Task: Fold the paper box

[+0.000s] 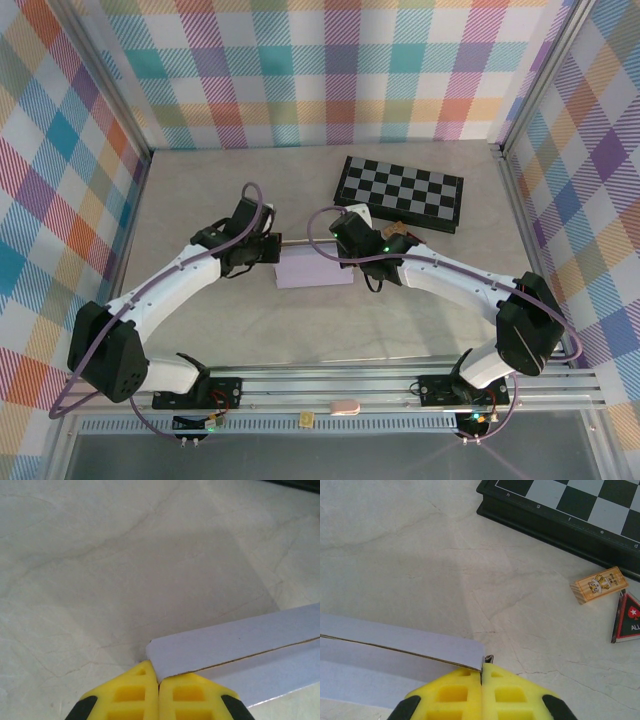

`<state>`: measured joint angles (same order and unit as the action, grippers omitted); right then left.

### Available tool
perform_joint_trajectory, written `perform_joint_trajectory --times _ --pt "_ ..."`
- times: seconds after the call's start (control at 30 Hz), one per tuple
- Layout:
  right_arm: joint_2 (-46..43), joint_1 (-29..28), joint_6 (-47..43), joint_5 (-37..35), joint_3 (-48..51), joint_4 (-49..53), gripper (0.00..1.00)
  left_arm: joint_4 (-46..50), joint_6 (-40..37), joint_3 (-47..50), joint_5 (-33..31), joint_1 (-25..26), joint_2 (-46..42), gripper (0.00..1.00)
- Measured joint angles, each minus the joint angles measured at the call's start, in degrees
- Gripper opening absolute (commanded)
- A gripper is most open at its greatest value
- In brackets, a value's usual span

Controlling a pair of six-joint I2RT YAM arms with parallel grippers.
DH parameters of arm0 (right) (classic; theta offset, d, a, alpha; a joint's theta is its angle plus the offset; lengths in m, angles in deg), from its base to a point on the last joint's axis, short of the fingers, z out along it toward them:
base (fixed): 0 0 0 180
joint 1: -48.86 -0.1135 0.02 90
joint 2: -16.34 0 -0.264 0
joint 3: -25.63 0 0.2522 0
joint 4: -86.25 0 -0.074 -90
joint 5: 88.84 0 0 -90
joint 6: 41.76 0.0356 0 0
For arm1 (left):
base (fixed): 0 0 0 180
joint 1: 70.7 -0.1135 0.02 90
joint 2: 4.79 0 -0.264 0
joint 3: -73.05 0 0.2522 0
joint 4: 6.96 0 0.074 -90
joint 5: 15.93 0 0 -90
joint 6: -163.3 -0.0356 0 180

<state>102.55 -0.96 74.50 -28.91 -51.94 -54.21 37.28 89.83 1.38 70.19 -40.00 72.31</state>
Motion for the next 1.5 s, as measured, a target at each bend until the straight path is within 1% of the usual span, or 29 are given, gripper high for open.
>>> perform_joint_trajectory --times 0.17,0.3,0.4,0.43,0.57,0.7,0.8,0.93,1.07,1.2,1.33,1.5 --pt "0.0 0.2 0.1 0.4 -0.2 0.5 0.00 -4.5 2.2 3.8 -4.0 2.0 -2.3 0.00" --pt "0.0 0.4 0.9 1.7 -1.4 2.8 0.00 -6.7 3.5 6.3 -5.7 3.1 -4.3 0.00" --pt "0.0 0.6 2.2 3.4 -2.9 5.5 0.08 -7.3 4.1 7.3 -6.8 3.9 -5.2 0.00" --pt "0.0 0.8 2.9 4.2 -3.4 6.5 0.12 -7.6 4.5 7.7 -7.3 4.3 -5.6 0.00" --pt "0.0 1.1 6.5 8.5 -5.0 10.2 0.34 -8.2 5.7 8.8 -9.8 6.3 -6.4 0.00" --pt "-0.6 1.6 11.0 12.3 -6.9 13.0 0.46 -8.3 6.7 9.0 -12.2 8.3 -6.5 0.00" --pt "-2.5 2.6 15.4 15.4 -7.3 14.0 0.51 -8.2 7.3 9.0 -13.4 9.1 -6.5 0.00" --pt "-6.1 3.9 24.0 19.1 -7.3 14.3 0.64 -8.4 8.2 9.4 -14.3 9.7 -6.6 0.00" --pt "-9.9 5.4 34.6 21.0 -6.3 12.6 0.74 -8.3 8.7 9.5 -15.1 10.2 -6.7 0.00" --pt "-13.0 8.0 46.3 23.7 -1.7 8.8 0.76 -8.2 9.0 9.5 -15.4 10.5 -6.7 0.00" --pt "-13.5 10.1 57.9 26.6 4.6 3.7 0.76 -8.2 9.2 9.5 -15.5 10.6 -6.8 0.00" --pt "-13.1 11.0 66.6 29.1 9.2 -1.9 0.73 -8.0 9.2 9.5 -15.8 10.9 -6.8 0.00"
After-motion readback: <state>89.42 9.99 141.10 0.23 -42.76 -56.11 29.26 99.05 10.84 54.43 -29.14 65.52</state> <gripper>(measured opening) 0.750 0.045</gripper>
